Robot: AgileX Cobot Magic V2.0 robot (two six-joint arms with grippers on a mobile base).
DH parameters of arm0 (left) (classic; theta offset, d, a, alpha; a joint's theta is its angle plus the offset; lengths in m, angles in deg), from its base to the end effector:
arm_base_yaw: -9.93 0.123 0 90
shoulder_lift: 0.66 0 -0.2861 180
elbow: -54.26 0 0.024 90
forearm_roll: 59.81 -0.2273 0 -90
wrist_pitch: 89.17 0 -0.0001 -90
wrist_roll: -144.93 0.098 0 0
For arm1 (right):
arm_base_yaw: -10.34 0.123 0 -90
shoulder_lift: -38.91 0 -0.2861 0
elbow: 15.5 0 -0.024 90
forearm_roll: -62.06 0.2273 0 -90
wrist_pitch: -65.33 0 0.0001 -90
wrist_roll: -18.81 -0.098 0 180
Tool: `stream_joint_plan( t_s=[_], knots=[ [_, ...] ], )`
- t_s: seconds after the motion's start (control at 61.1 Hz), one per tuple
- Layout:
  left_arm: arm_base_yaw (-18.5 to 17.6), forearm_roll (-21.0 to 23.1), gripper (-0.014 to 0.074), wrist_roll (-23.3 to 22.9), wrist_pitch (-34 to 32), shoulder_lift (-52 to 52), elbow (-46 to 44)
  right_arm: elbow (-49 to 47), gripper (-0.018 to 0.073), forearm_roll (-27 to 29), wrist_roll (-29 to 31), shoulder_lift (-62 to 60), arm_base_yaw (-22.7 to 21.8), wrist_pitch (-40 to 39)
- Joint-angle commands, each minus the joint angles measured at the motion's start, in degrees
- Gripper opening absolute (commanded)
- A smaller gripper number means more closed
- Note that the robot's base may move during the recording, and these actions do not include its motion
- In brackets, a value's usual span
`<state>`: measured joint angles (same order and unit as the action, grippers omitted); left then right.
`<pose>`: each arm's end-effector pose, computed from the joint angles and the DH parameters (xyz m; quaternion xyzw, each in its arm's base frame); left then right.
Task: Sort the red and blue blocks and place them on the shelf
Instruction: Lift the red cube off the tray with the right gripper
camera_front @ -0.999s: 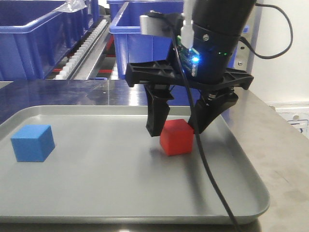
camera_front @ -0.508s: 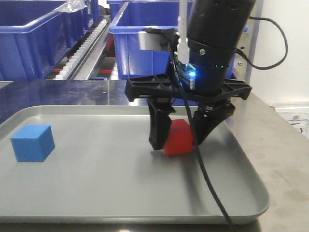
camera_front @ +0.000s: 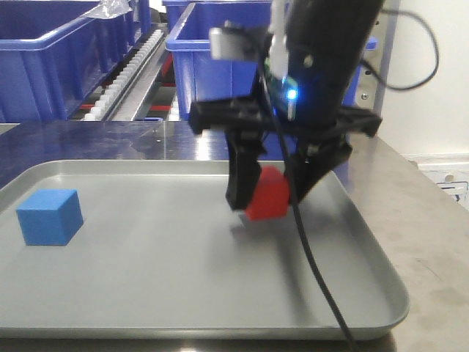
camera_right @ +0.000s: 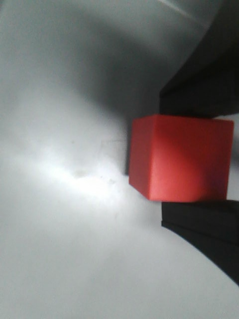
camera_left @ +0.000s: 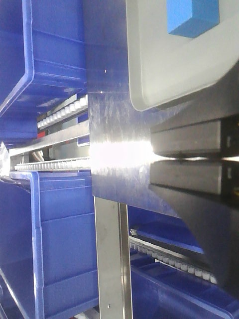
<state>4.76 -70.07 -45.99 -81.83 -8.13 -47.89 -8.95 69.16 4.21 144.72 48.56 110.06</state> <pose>0.0388 -0.0013 0.1982 0.0201 0.7223 -0.0274 0.6907 0.2583 0.2143 0.2442 -0.1665 0.9645 0.1342 0.1546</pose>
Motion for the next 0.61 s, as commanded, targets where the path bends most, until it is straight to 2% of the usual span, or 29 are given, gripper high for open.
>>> stream_joint_plan(
  t_s=[0.0, 0.164, 0.278, 0.59],
  knots=[
    [0.14, -0.11, 0.0132, -0.03, -5.05, 1.23, 2.42, -1.79, 0.0067, -1.2, 0.47, -6.08, 0.09, -2.98],
    [0.14, -0.11, 0.0132, -0.03, -5.05, 1.23, 2.42, -0.57, 0.0067, -2.61, 0.47, -12.1, -2.46, -7.07],
    [0.14, -0.11, 0.0132, -0.03, -5.05, 1.23, 2.42, 1.93, 0.0067, -2.8, 0.47, -16.7, -5.77, -11.05],
    [0.14, -0.11, 0.0132, -0.03, -5.05, 1.23, 2.42, 14.68, 0.0067, -3.11, 0.47, -31.88, -17.39, -17.5]
  ],
)
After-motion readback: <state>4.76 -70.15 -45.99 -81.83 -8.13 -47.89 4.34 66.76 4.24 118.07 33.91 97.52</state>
